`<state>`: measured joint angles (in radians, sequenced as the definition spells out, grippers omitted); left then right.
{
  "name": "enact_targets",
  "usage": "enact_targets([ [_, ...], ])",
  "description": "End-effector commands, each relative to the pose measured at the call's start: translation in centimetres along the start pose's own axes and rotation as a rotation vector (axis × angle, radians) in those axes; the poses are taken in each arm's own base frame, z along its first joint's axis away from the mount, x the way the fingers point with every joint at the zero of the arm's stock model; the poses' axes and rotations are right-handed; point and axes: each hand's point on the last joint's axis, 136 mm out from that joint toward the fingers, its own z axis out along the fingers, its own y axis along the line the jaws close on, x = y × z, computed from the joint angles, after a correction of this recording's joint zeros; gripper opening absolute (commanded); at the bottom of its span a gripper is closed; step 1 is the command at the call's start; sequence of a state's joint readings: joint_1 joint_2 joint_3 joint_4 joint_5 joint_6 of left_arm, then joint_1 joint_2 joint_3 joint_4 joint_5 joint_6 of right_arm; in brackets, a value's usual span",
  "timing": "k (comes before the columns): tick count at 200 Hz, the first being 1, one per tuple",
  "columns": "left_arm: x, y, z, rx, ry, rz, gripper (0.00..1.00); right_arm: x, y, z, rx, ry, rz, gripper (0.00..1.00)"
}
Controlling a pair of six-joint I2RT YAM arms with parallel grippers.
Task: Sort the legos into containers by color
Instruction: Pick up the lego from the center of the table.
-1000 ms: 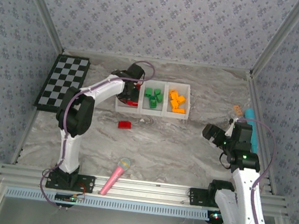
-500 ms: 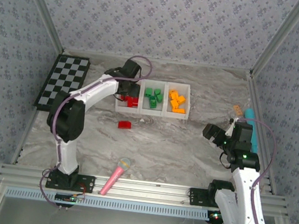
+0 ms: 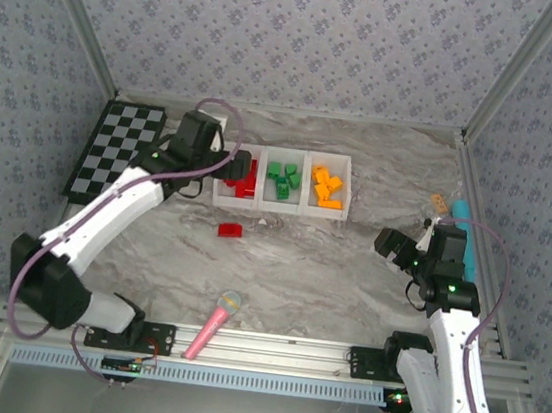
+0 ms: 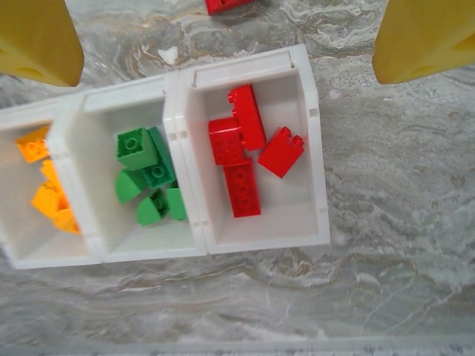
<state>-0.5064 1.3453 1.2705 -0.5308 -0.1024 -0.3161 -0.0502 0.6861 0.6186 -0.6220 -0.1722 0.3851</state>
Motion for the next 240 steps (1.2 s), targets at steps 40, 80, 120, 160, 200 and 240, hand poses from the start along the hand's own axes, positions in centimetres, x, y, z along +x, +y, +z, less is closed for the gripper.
enact_targets([
  [40,5.0,-7.8,-7.3,0.409,-0.076,0.533,1.00,0.0,0.1,-0.2,-0.009,-0.011,0.003,1.00],
  [80,11.3,-8.7,-10.0,0.554,-0.140,1.020,1.00,0.2,0.6,-0.6,-0.048,-0.024,0.003,0.99],
  [120,16.4,-4.6,-7.3,0.522,0.116,1.230,1.00,0.0,0.9,-1.0,-0.063,-0.045,-0.001,1.00],
  [160,20.3,-2.4,-3.4,0.565,0.292,1.311,0.96,-0.2,1.1,-1.4,-0.074,-0.062,-0.003,0.99],
  [200,20.3,-1.6,1.1,0.511,0.295,1.368,0.95,-0.2,1.1,-1.4,-0.079,-0.066,-0.003,1.00],
  [240,20.1,-1.6,4.3,0.528,0.355,1.348,0.90,-0.3,1.3,-1.6,-0.088,-0.077,-0.011,1.00],
])
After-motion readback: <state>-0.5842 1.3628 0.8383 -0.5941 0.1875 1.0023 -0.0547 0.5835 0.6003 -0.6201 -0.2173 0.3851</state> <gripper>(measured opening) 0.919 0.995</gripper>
